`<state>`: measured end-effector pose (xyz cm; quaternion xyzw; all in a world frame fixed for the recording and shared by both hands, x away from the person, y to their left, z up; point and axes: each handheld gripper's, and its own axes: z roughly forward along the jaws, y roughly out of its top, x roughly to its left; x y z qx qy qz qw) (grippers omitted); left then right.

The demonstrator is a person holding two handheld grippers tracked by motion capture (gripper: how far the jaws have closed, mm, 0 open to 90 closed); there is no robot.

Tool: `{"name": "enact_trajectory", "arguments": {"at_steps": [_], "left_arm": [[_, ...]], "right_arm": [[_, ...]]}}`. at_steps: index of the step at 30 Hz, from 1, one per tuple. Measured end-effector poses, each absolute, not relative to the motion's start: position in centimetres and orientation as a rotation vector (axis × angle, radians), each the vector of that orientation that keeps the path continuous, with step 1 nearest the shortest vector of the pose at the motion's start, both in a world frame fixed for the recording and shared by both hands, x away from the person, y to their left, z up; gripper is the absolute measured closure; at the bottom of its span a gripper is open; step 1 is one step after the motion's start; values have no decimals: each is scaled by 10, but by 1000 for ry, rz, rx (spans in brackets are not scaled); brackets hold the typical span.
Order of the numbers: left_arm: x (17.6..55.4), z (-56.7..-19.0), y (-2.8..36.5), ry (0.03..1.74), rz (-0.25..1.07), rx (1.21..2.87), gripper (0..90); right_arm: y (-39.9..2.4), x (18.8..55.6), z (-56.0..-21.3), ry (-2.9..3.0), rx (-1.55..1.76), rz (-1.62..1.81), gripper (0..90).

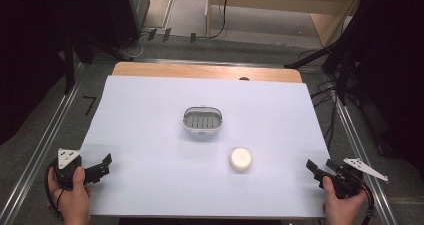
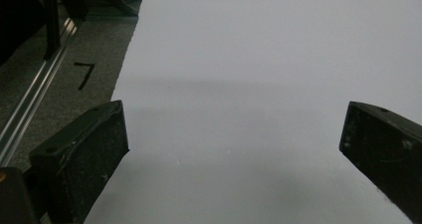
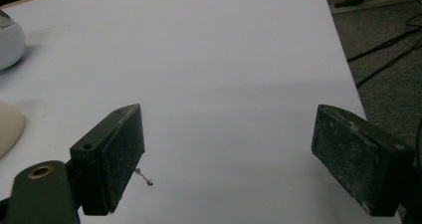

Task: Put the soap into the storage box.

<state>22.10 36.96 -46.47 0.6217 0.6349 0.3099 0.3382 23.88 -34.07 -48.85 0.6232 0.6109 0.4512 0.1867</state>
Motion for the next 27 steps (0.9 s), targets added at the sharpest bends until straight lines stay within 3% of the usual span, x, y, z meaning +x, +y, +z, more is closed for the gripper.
{"name": "enact_trajectory", "arguments": {"at_steps": [6,24,27], "left_arm": [[221,-465,369,1654,812,1621,0],[218,-465,366,1635,859,1619,0],[220,-465,366,1640,852,1643,0]], "right_arm": [[-341,239,-488,1723,1751,1284,145],[-317,241,-471,1824,1703,1194,339],[-310,243,-469,1863,1693,1175,307]]}}
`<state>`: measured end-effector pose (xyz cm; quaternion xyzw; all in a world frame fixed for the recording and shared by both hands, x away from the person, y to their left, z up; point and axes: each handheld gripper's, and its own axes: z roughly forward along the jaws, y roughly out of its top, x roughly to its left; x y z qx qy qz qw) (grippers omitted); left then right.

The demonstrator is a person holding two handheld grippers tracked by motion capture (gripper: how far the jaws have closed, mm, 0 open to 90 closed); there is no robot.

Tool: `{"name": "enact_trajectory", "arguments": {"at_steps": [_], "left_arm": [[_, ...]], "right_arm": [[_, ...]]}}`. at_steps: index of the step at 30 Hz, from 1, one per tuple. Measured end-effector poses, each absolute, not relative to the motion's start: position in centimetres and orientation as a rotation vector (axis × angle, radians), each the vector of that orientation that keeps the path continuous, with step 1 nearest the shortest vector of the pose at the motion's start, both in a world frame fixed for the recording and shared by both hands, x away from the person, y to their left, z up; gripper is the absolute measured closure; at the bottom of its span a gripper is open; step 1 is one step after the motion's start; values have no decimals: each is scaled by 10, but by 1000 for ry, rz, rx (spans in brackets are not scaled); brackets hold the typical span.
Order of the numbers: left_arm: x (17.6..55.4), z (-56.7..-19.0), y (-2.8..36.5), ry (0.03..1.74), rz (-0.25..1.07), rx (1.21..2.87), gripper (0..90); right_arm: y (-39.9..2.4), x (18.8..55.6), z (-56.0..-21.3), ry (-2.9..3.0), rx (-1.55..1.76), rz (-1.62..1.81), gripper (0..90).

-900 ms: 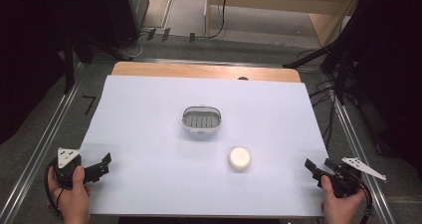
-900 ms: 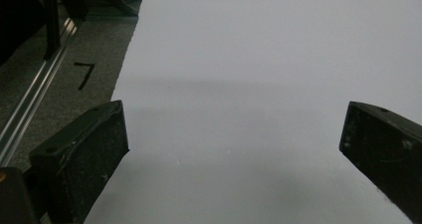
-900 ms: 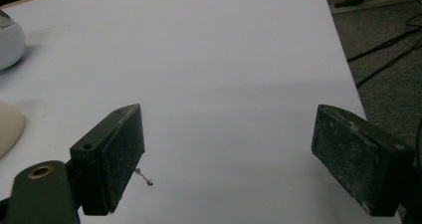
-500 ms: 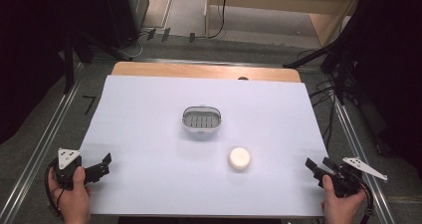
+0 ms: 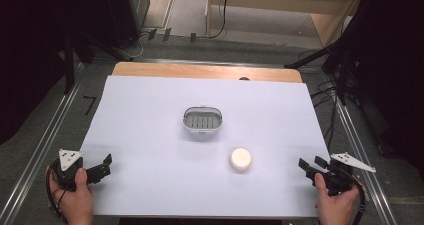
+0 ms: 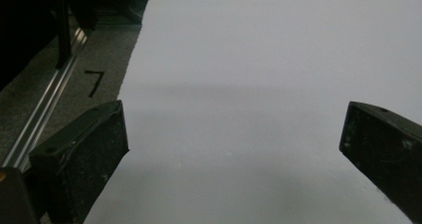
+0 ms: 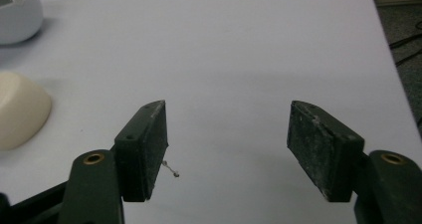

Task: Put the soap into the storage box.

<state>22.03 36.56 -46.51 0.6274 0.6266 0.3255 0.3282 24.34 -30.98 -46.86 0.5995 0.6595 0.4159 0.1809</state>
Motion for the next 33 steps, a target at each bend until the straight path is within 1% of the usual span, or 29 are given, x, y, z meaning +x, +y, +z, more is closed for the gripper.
{"name": "enact_trajectory", "arguments": {"at_steps": [2,4,6,9,15,21,25,33], "left_arm": [[220,-465,367,1639,836,1637,0],[221,-465,369,1645,818,1633,0],[221,-465,368,1638,812,1646,0],[220,-465,365,1621,846,1664,0],[222,-465,361,1619,854,1702,0],[222,-465,362,1618,848,1696,0],[222,-466,362,1617,845,1700,0],[223,-466,361,1613,847,1709,0]], "right_arm": [[-303,244,-467,1901,1679,1148,245],[-297,244,-464,1932,1668,1135,205],[-293,245,-461,1956,1658,1154,186],[-288,249,-457,1990,1655,1176,144],[-269,258,-447,2055,1597,1145,122],[-251,266,-441,2116,1579,1114,14],[-238,269,-439,2142,1546,1076,9],[-217,273,-438,2183,1499,1125,9]]}}
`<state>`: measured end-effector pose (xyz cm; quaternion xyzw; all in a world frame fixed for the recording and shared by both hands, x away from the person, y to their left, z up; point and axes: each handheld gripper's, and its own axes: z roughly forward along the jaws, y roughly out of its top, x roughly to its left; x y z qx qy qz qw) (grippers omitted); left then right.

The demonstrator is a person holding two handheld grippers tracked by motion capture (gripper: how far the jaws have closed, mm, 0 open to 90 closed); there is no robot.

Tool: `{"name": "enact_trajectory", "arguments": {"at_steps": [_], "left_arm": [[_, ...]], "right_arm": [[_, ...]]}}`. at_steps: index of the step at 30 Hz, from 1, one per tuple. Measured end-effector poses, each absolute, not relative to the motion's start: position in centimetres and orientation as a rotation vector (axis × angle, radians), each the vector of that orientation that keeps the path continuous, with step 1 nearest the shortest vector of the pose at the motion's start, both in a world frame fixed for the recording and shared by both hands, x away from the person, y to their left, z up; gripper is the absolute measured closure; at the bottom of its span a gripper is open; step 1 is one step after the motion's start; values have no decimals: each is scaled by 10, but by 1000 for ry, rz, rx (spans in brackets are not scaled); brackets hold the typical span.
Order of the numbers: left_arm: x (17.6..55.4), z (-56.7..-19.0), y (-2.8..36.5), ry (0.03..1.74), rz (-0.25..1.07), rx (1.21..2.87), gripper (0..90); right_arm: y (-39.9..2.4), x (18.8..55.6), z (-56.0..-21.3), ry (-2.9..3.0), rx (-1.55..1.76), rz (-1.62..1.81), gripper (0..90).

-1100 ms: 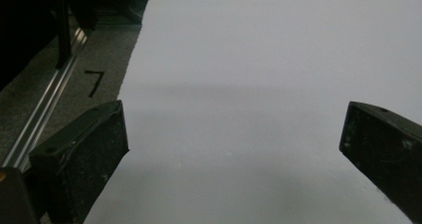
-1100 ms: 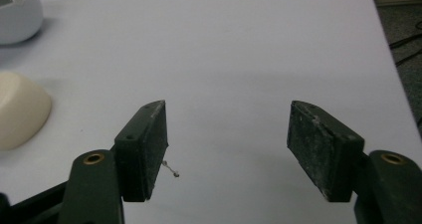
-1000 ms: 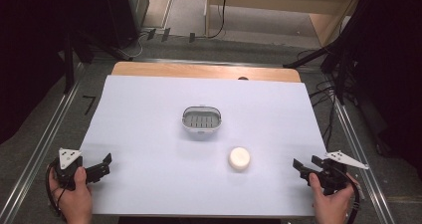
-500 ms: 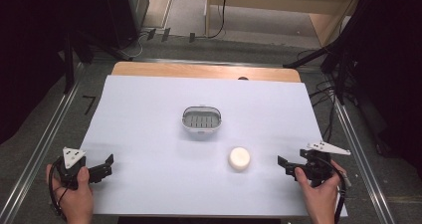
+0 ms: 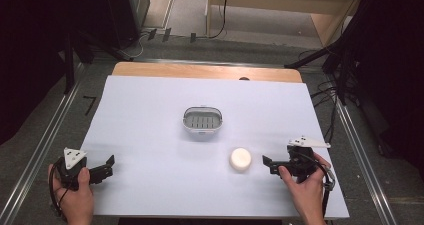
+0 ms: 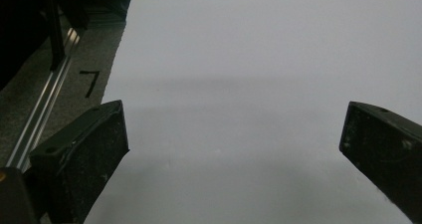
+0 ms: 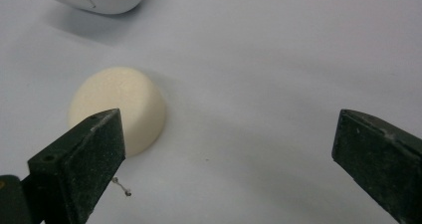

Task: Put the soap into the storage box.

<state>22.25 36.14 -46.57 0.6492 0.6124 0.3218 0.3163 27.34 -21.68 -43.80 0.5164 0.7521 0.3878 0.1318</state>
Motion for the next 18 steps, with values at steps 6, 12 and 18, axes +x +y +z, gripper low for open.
{"name": "enact_trajectory", "arguments": {"at_steps": [6,12,18], "left_arm": [[223,-466,362,1610,843,1713,0],[223,-466,362,1611,834,1712,0],[223,-466,362,1611,831,1712,0]], "right_arm": [[-202,275,-441,2213,1472,1145,9],[-186,276,-442,2244,1443,1150,9],[-172,276,-444,2271,1410,1168,9]]}}
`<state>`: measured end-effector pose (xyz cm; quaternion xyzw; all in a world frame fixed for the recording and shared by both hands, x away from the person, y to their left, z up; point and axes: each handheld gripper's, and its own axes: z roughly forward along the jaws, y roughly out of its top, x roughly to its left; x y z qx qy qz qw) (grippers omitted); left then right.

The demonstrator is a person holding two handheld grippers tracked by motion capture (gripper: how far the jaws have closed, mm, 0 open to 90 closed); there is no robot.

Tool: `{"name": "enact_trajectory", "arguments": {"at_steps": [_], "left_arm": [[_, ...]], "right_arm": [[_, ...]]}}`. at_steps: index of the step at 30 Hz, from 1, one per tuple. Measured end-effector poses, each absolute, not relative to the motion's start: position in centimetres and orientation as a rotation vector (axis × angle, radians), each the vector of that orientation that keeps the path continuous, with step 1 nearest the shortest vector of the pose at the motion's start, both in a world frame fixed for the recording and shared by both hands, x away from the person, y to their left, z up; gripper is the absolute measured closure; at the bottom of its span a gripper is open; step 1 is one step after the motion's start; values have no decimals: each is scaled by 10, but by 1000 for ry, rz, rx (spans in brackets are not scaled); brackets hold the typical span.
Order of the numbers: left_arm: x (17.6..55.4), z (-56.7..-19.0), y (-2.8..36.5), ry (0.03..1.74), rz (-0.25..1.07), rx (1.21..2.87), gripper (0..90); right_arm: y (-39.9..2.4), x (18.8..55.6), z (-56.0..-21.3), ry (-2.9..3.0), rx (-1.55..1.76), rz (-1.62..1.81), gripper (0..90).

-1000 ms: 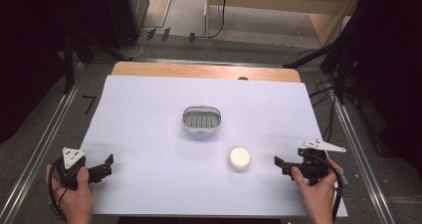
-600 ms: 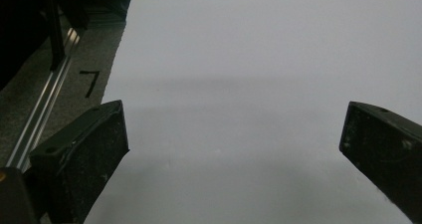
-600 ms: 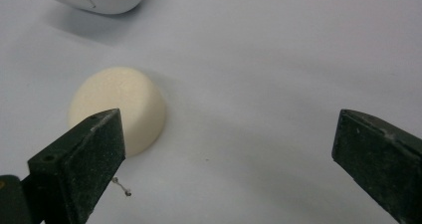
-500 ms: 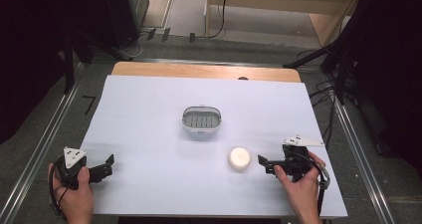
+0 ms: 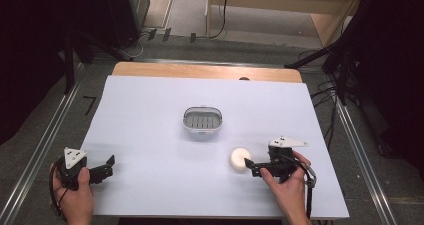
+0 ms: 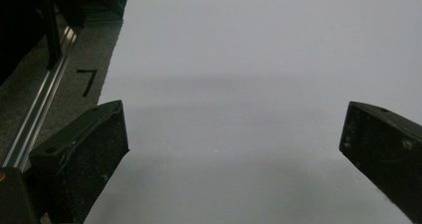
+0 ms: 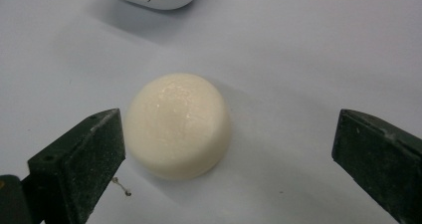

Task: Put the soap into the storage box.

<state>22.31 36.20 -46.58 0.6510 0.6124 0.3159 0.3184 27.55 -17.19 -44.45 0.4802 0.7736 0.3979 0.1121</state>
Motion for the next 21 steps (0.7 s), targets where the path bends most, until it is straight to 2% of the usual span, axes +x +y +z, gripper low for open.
{"name": "enact_trajectory", "arguments": {"at_steps": [13,21], "left_arm": [[224,-466,362,1615,827,1719,0],[225,-466,362,1616,823,1724,0]], "right_arm": [[-144,273,-456,2360,1347,1169,12],[-132,272,-463,2352,1332,1147,137]]}}
